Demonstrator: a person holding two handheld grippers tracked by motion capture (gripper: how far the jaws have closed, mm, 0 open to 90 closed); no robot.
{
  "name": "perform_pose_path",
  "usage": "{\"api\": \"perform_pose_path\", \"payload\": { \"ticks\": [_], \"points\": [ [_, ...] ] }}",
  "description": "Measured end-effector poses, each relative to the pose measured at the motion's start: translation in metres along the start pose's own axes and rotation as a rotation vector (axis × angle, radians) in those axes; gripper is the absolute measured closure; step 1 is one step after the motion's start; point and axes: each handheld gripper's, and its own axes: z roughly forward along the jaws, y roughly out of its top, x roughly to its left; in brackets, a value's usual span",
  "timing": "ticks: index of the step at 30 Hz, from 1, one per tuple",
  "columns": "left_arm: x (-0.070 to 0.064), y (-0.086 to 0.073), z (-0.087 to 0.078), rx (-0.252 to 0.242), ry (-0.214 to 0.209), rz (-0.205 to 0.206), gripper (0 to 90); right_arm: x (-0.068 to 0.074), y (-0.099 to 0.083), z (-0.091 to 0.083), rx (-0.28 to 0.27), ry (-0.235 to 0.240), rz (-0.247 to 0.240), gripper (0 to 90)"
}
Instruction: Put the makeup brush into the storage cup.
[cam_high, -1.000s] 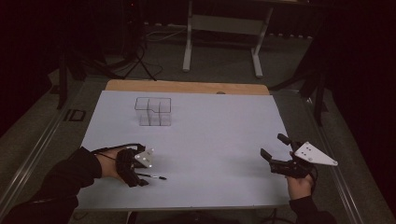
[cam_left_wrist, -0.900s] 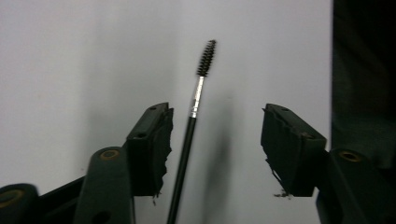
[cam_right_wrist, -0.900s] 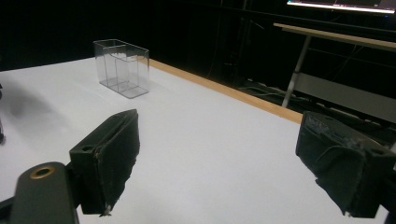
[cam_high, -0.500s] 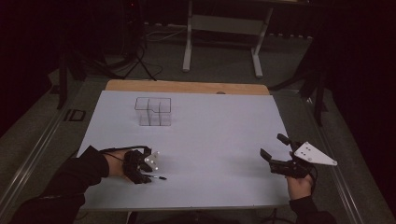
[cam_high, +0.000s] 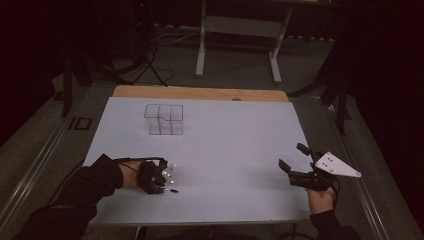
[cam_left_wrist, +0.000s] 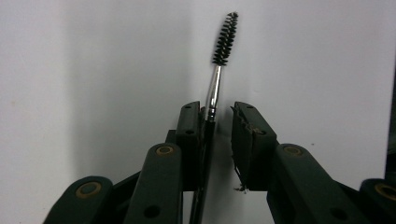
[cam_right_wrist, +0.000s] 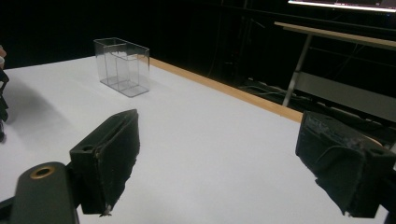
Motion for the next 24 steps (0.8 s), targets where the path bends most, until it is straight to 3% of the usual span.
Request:
{"api": "perform_pose_path", "payload": {
  "ticks": [13,20,24],
  "points": [
    [0.001,0.004,0.0042,0.032,-0.022,0.025,82.5,0.0003,-0.0001,0.0003,0.004,0.0,0.0,13.4],
    [0.0028,0.0012,0.0028,0.008,-0.048,-0.001,86.0,-0.0001,-0.0004,0.0004,0.006,-0.001,0.001,13.4],
    [0.0051,-0.0029,-0.0031,-0.007,-0.03,-0.032,86.0,-0.0007,-0.0009,0.0004,0.006,-0.001,0.006,13.4]
  ]
}}
